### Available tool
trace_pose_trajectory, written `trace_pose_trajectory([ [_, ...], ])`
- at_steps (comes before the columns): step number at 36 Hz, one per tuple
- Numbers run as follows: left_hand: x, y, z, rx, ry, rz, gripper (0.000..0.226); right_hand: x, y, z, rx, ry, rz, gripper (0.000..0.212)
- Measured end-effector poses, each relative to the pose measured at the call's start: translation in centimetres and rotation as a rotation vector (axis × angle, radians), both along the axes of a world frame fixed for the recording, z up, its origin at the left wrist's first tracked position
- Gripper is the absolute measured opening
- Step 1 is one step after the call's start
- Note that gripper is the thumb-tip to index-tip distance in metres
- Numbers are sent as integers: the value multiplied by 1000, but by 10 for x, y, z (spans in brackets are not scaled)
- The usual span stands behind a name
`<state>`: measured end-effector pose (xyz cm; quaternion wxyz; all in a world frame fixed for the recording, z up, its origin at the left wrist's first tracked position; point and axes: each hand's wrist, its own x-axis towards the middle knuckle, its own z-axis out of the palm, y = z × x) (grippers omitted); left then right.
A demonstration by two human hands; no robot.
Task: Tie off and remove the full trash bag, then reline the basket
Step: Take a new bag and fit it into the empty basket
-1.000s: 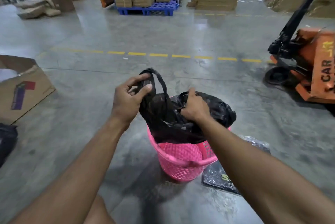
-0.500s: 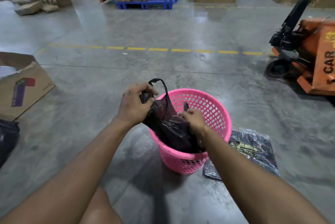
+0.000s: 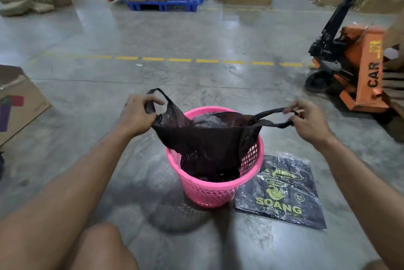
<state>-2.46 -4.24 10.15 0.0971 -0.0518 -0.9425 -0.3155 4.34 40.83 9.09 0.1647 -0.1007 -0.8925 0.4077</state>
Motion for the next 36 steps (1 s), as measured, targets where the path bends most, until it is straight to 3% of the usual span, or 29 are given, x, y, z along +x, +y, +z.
trace_pose_trajectory([
  [3,8,2,3,-31,-112,-310,52,7,-7,4,174,-125,227,56],
  [7,20,6,16,19,-334,-472,57,13,-24,12,393,-337,414,51],
  [11,23,3,24,108,-351,-501,31,16,-32,16,544,-455,448,18],
  [13,24,0,26,186,-277,-454,12,15,-29,15,628,-444,419,15],
  [15,26,-3,29,283,-234,-420,10,12,-22,13,691,-468,374,17],
  [18,28,-9,37,274,-311,-503,11,5,-8,9,767,-559,290,57],
  [20,32,-10,39,58,-387,-630,12,2,1,6,734,-573,211,80],
  [23,45,-3,35,-210,-483,-747,20,-1,8,5,539,-590,117,90],
  [29,65,7,11,-267,-514,-737,58,-10,13,-9,110,-574,32,102],
  [32,59,-7,-3,-277,-466,-615,83,-9,8,-15,160,-569,97,114],
  [36,49,-25,-10,-186,-430,-455,66,7,-14,-13,372,-598,274,134],
])
